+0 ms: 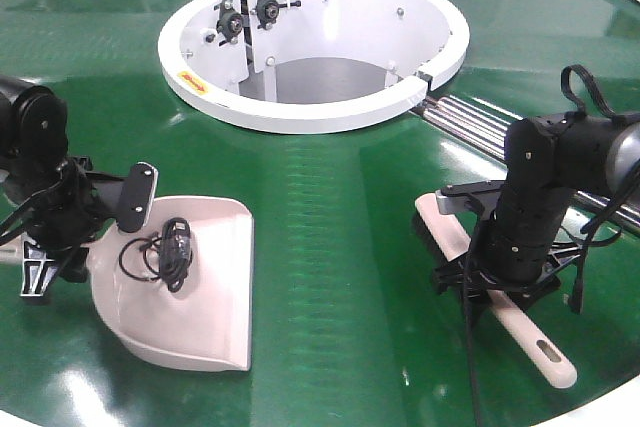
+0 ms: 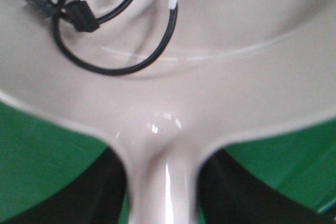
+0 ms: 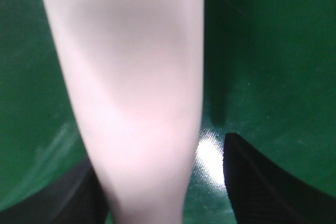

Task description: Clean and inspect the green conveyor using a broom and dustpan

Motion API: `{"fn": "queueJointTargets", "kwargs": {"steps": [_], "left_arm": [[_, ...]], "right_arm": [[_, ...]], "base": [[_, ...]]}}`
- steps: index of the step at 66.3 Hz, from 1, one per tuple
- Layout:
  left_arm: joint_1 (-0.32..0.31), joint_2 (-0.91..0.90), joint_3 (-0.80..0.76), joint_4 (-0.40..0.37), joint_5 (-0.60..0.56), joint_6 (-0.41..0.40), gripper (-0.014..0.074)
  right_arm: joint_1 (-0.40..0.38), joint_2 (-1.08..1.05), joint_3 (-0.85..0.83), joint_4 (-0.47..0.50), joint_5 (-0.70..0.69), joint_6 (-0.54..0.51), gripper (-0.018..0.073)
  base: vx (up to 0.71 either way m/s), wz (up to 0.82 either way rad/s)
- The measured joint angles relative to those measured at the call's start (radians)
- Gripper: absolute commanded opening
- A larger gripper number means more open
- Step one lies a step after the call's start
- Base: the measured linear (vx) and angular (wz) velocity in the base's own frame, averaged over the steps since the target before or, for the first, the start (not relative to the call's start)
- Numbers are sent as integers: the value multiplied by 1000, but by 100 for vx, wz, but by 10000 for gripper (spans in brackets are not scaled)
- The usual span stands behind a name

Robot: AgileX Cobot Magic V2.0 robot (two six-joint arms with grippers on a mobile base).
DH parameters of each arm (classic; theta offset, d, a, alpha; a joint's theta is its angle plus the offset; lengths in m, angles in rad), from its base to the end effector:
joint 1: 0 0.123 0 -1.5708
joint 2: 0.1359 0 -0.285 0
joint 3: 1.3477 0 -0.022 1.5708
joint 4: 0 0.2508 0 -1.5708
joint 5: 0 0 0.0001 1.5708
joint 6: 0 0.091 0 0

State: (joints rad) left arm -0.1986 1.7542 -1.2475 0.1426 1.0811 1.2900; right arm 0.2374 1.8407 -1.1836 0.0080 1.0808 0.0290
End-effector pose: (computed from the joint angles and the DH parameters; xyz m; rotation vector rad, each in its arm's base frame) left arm 0.3298 -0.0547 0.2215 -2.1893 -2.2323 -0.2285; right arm 0.3188 0.0778 0.1774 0.3123 -3.0455 0.0058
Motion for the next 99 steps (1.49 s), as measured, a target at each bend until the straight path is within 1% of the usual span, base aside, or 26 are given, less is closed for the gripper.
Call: {"fn": "queueJointTargets", "kwargs": {"steps": [8,14,28,43,54,63,68,75,76,82,87,91,99], "left_arm": [[0,-1,0,-16,9,0,454],[0,-5,0,-40,12,0,475],[0,-48,0,-87,31,0,477],[0,-129,0,-176,61,0,475],[0,-222,0,-223,70,-1,475],[0,-315,0,-257,79,-1,475],[0,-380,0,-314,84,-1,471],[0,-464,0,-473,73,-1,459],[0,-474,0,-508,66,-1,458],[0,-535,0,-636,42,-1,440],[0,-577,0,-704,31,-5,420],[0,-617,0,-748,25,-36,395],[0,-685,0,-851,4,-141,347]], "right_arm": [[0,-5,0,0,0,-3,435],[0,-15,0,0,0,-5,435],[0,-63,0,0,0,-15,435],[0,-144,0,-19,12,-19,435],[0,-251,0,-40,4,-22,435],[0,-362,0,-46,-51,-22,435],[0,-430,0,-47,-99,-29,435],[0,-533,1,-47,-183,-29,435],[0,-554,1,-47,-194,-29,435],[0,-636,1,-47,-257,-29,435],[0,-709,1,-47,-290,-29,435],[0,-767,3,-47,-304,-29,435],[0,-885,6,-47,-325,-57,435]], "base": [[0,0],[0,0],[0,0],[0,0],[0,0],[0,0],[0,0],[0,0],[0,0],[0,0],[0,0],[0,0],[0,0]]}}
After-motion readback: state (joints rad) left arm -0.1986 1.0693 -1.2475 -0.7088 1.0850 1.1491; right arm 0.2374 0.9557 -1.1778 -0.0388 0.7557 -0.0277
